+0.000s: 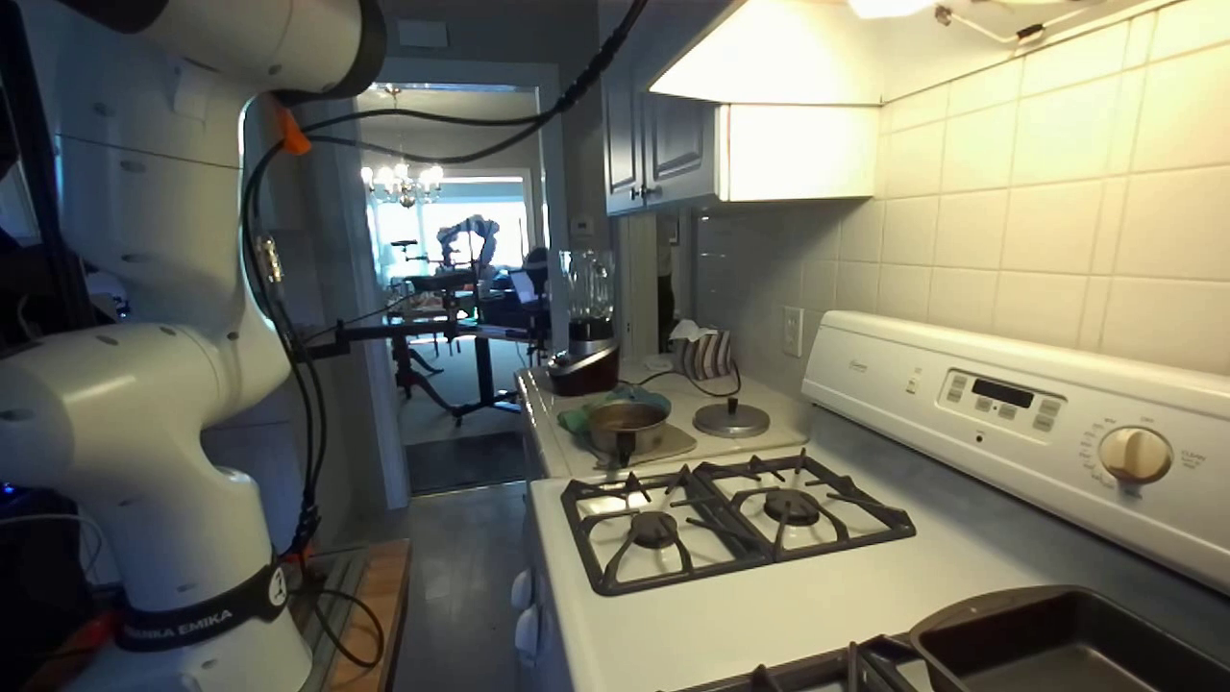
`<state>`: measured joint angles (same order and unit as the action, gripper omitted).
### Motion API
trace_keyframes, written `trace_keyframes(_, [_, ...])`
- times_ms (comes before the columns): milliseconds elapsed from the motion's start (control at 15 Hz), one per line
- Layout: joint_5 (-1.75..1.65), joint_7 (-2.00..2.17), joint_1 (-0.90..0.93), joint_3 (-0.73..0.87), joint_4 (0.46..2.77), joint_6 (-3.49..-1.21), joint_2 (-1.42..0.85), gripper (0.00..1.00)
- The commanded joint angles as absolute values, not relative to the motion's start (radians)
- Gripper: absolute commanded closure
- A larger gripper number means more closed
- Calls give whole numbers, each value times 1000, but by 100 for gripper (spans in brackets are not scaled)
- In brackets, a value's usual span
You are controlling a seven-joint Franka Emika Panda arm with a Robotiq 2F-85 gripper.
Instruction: Turn on the light
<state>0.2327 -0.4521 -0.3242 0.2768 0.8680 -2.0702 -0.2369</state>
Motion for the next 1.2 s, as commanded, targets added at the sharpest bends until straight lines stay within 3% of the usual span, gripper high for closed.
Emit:
trace_keyframes(0, [169, -318, -325, 308, 799, -1955, -275, 97])
trace_keyframes(1133, [183, -54, -334, 315, 712, -1909, -319, 97])
